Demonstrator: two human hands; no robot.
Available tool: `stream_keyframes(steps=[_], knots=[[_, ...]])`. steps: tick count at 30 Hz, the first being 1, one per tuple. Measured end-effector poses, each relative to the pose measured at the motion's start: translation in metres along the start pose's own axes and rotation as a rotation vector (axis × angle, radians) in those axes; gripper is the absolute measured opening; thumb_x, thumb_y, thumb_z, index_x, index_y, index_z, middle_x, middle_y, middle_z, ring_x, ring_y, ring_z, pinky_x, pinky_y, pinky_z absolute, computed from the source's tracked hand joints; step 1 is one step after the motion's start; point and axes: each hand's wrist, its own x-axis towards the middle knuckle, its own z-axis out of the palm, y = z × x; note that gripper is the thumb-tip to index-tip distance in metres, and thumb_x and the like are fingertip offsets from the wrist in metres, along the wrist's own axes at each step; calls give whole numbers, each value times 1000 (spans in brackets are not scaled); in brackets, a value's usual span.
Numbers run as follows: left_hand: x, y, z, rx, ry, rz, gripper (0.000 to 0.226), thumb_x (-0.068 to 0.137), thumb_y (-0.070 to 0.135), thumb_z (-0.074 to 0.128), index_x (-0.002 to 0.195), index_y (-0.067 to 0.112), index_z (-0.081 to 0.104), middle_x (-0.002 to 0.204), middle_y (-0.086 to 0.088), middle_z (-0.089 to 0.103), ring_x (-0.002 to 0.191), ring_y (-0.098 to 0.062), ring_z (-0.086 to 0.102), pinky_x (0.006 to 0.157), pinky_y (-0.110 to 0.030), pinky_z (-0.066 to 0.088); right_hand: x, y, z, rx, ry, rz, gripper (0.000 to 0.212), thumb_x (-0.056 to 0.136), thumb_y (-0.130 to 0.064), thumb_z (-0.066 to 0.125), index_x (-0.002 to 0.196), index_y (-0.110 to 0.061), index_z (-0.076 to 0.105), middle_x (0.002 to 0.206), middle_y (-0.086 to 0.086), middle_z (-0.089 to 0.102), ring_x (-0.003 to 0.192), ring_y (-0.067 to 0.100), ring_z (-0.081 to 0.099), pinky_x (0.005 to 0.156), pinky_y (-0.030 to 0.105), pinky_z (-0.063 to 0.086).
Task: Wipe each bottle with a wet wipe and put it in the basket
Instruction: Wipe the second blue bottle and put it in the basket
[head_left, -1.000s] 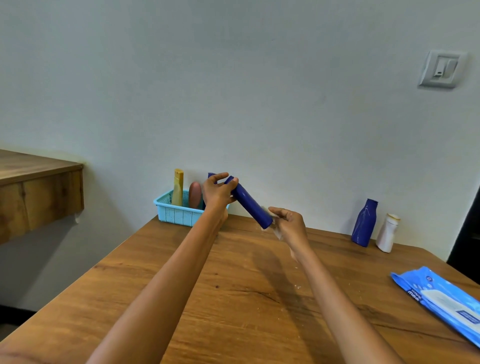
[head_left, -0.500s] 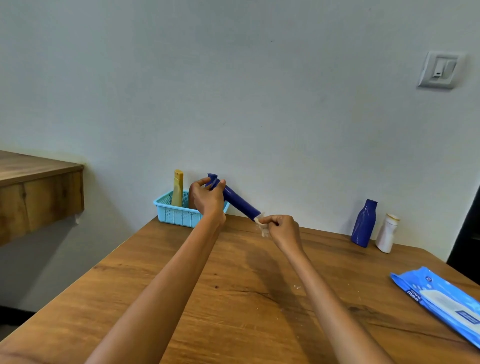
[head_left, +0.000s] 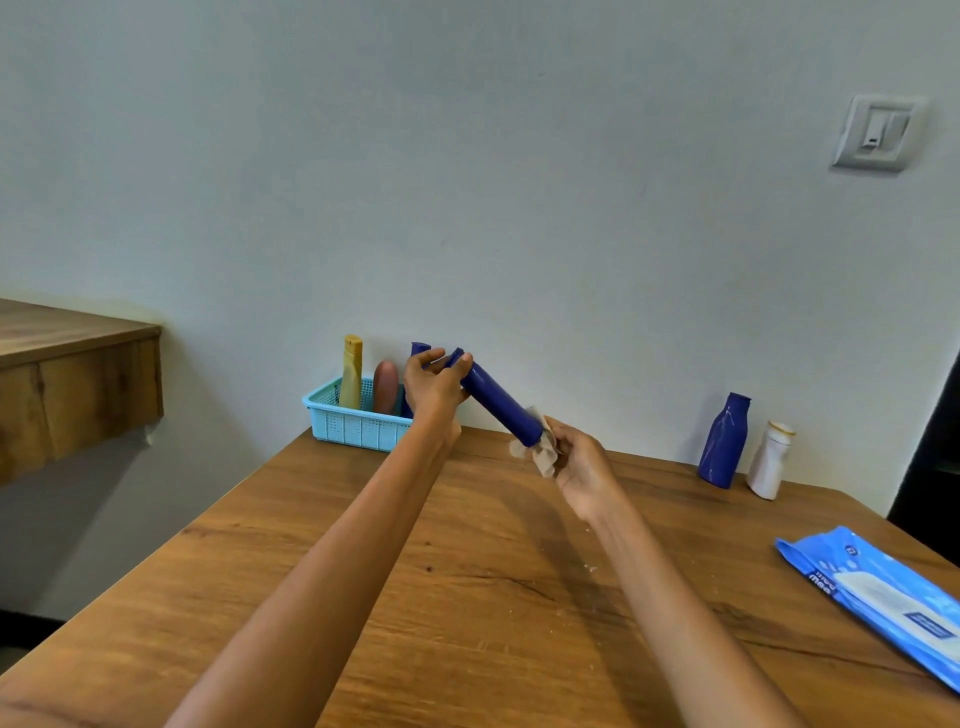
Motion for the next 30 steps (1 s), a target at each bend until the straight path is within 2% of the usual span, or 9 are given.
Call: stream_keyframes(steps=[4, 7, 10, 13, 17, 20, 25, 27, 30], knots=[[1, -3, -3, -113, 23, -68, 36, 81, 1, 67, 106, 14, 46, 111, -8, 55, 108, -26, 59, 84, -40, 56, 6, 0, -6, 158, -36, 114, 28, 96, -11, 44, 121, -1, 52, 120, 22, 60, 99, 31, 65, 68, 26, 56], [-1, -8, -2, -150, 12, -77, 36, 81, 1, 68, 107, 13, 47, 106, -5, 55, 108, -26, 59, 84, -40, 56, 6, 2, -8, 254, -58, 211, 32, 98, -18, 43, 124, 1, 46, 117, 27, 60, 88, 27, 65, 73, 30, 57], [-3, -8, 4, -51, -28, 34, 37, 80, 3, 69, 110, 13, 49, 111, -9, 60, 107, -24, 61, 83, -38, 56, 8, 4, -7, 311, -20, 232, 37, 91, -15, 58, 124, 0, 47, 119, 27, 59, 80, 25, 68, 74, 30, 56], [-6, -8, 7, 20, -74, 145, 34, 80, 4, 70, 96, 25, 48, 109, -4, 61, 105, -21, 62, 87, -40, 55, 7, 7, -7, 325, 43, 212, 44, 84, -9, 66, 122, 2, 49, 121, 25, 59, 80, 24, 67, 67, 28, 58], [-9, -9, 8, 204, -166, 348, 40, 80, 5, 71, 90, 33, 44, 100, 11, 59, 100, -14, 60, 86, -33, 54, 4, 9, -9, 248, 116, 207, 35, 78, 0, 68, 110, 3, 54, 98, 20, 65, 72, 20, 66, 57, 25, 57], [-14, -11, 9, 342, -200, 457, 38, 79, 5, 71, 97, 26, 44, 97, 12, 59, 92, -10, 59, 77, -20, 51, 5, 5, -7, 229, 125, 182, 20, 81, 1, 65, 99, 4, 57, 88, 18, 63, 54, 17, 67, 49, 23, 56], [-15, -17, 3, 355, -240, 399, 38, 80, 8, 72, 105, 18, 45, 103, 5, 62, 87, -7, 60, 68, -13, 50, 6, -2, 0, 196, 109, 58, 18, 87, -4, 61, 104, 2, 57, 95, 17, 65, 71, 21, 68, 51, 26, 57], [-17, -16, 5, 353, -288, 371, 39, 81, 8, 71, 110, 15, 46, 102, 5, 61, 83, -2, 59, 61, -9, 50, 5, 0, 2, 159, 117, 54, 8, 92, -11, 57, 93, -3, 59, 85, 11, 64, 72, 19, 64, 57, 26, 58], [-20, -16, 8, 336, -291, 350, 39, 81, 8, 70, 111, 13, 46, 103, 4, 60, 83, -4, 59, 60, -7, 49, 3, 3, 2, -6, 122, 56, 19, 96, -16, 51, 78, -10, 57, 72, 4, 59, 66, 13, 58, 61, 24, 52]])
